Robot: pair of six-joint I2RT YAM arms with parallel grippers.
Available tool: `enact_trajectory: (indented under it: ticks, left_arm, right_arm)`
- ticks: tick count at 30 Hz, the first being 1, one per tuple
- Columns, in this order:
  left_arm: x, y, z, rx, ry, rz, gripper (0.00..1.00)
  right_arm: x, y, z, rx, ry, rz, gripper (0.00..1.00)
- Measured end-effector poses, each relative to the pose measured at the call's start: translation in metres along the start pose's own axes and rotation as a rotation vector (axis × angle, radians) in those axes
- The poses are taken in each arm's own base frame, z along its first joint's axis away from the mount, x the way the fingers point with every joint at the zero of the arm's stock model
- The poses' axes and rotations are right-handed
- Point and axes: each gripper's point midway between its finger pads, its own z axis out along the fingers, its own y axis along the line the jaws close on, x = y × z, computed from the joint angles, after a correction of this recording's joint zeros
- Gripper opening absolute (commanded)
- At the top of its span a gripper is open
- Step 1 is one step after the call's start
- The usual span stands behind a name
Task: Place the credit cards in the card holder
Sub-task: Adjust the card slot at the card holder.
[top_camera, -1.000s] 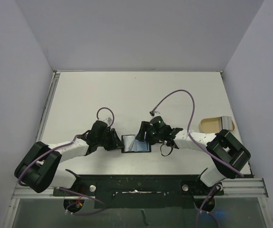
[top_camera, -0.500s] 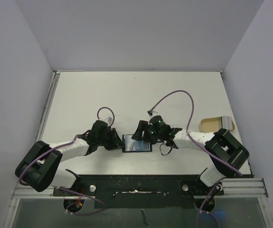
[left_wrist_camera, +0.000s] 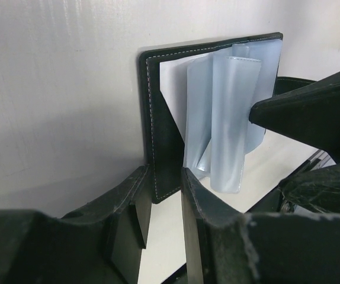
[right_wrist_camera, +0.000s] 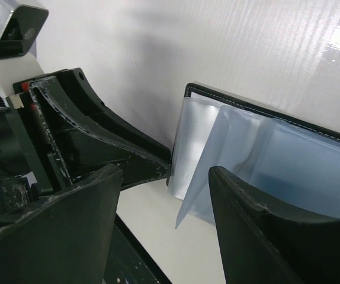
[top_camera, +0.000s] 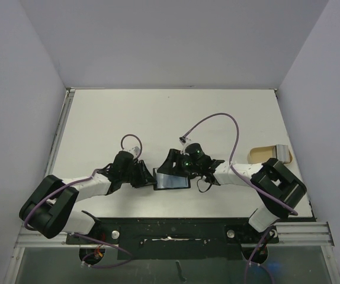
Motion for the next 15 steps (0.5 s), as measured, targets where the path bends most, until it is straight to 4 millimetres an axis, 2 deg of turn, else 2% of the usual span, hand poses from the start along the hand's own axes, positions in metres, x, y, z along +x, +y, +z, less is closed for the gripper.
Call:
enact_trajectory:
  ticks: [8,15]
  left_arm:
    - [0.004,0.001,0.0,0.017,0.004,-0.028,0.25]
    - [0.0,-0.002,-0.004,0.028,-0.012,-0.05,0.29]
  right_arm:
    - [0.0,0.017,0.008,-0.098,0.016,0.028,0.6]
    - [0.009,0.021,0.019,-0.147,0.063,0.072,0.59]
